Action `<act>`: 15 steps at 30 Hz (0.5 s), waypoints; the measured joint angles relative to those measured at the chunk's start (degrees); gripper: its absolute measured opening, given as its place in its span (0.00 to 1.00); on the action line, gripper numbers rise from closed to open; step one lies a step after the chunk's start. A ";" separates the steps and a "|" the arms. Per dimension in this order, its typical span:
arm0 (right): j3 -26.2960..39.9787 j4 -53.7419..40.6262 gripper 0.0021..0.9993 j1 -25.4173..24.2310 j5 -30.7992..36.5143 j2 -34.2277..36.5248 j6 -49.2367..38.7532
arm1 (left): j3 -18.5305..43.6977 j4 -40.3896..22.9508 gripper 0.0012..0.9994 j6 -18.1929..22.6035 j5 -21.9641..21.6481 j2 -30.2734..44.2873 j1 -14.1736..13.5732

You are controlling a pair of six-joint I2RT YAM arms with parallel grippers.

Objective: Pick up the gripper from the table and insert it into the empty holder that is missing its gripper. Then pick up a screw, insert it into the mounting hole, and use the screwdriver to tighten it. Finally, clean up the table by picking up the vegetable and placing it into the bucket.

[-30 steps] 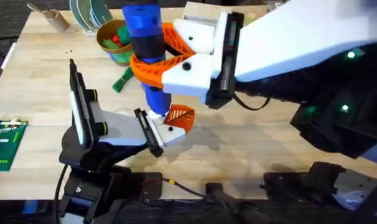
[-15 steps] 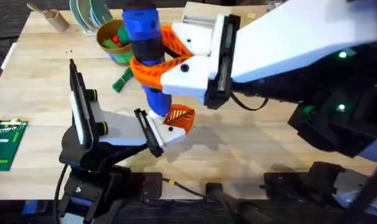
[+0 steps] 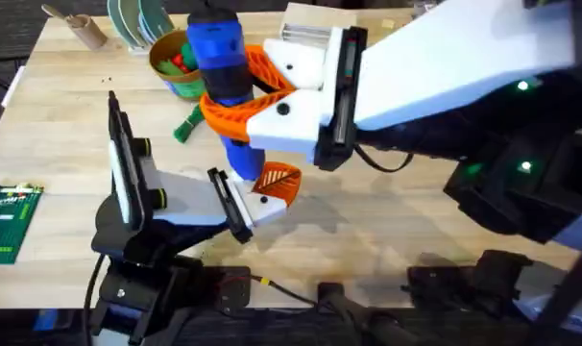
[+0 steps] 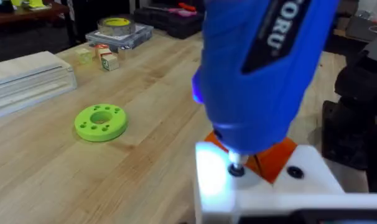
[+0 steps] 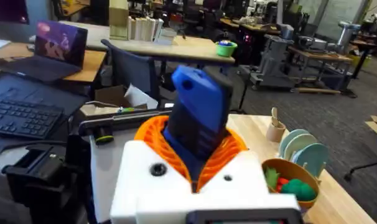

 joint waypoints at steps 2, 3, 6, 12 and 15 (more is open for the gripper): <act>0.00 -0.02 0.03 -0.02 0.02 0.00 -0.02 | 0.00 0.02 0.01 0.00 0.00 0.00 0.00; 0.00 0.07 0.03 -0.02 0.02 0.00 0.00 | 0.00 0.02 0.01 0.00 0.00 0.00 0.00; -0.28 2.33 0.03 -0.02 -0.28 0.35 0.02 | 0.02 0.04 0.01 0.04 -0.04 -0.07 0.00; -1.44 15.82 0.03 -1.45 -0.88 0.30 -0.17 | 0.04 0.00 0.01 0.24 -0.09 -0.04 0.00; -1.44 19.78 0.03 -2.99 -0.85 -1.27 0.02 | 0.04 -0.01 0.01 0.26 -0.04 -0.04 0.00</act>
